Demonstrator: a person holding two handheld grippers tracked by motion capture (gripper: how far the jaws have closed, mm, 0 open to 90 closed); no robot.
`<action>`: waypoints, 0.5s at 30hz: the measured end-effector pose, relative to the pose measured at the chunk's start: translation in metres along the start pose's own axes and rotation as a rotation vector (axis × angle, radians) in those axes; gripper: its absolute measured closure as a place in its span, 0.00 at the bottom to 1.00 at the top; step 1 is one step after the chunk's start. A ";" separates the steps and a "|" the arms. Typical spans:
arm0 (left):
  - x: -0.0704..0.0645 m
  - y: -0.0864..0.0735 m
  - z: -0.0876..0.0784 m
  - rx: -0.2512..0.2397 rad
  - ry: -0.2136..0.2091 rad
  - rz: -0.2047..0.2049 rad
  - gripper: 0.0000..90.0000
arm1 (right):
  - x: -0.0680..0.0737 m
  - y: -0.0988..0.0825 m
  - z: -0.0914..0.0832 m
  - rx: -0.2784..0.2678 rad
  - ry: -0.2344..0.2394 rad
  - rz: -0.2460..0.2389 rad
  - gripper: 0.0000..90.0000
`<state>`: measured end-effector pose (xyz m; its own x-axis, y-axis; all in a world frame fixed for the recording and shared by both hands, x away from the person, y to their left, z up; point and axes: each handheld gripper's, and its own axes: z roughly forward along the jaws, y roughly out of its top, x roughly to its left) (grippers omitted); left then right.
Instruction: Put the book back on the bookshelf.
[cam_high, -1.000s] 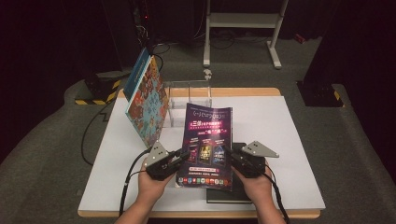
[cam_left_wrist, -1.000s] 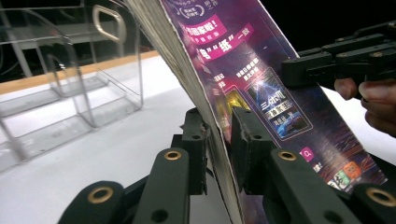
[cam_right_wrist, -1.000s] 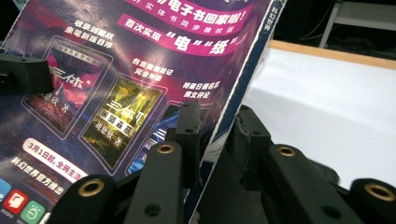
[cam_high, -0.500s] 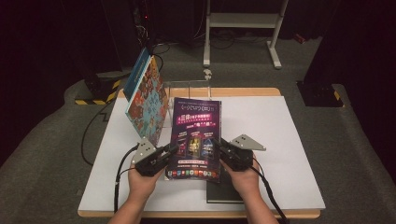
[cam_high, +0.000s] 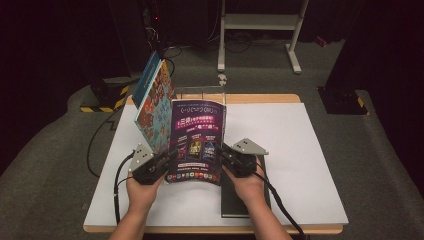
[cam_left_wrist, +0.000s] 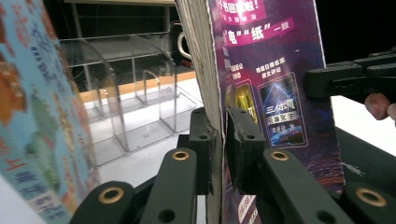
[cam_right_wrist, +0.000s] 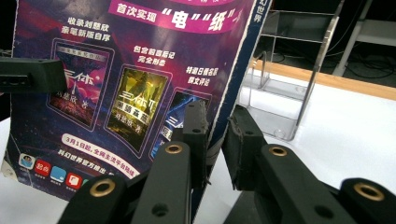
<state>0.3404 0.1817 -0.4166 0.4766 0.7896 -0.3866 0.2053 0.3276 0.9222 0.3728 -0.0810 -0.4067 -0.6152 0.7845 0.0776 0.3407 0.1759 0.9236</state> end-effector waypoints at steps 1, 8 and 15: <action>0.001 0.000 0.000 -0.005 0.004 -0.003 0.90 | 0.001 0.001 0.002 -0.002 0.001 -0.001 0.88; 0.007 -0.001 0.005 -0.014 0.022 -0.002 0.90 | 0.002 0.004 0.012 -0.004 -0.008 0.003 0.88; 0.012 -0.007 0.012 -0.007 0.035 0.012 0.90 | 0.000 0.003 0.023 0.009 -0.027 0.006 0.88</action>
<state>0.3552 0.1827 -0.4274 0.4487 0.8111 -0.3752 0.1941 0.3214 0.9268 0.3905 -0.0671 -0.4131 -0.5935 0.8015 0.0729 0.3513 0.1765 0.9195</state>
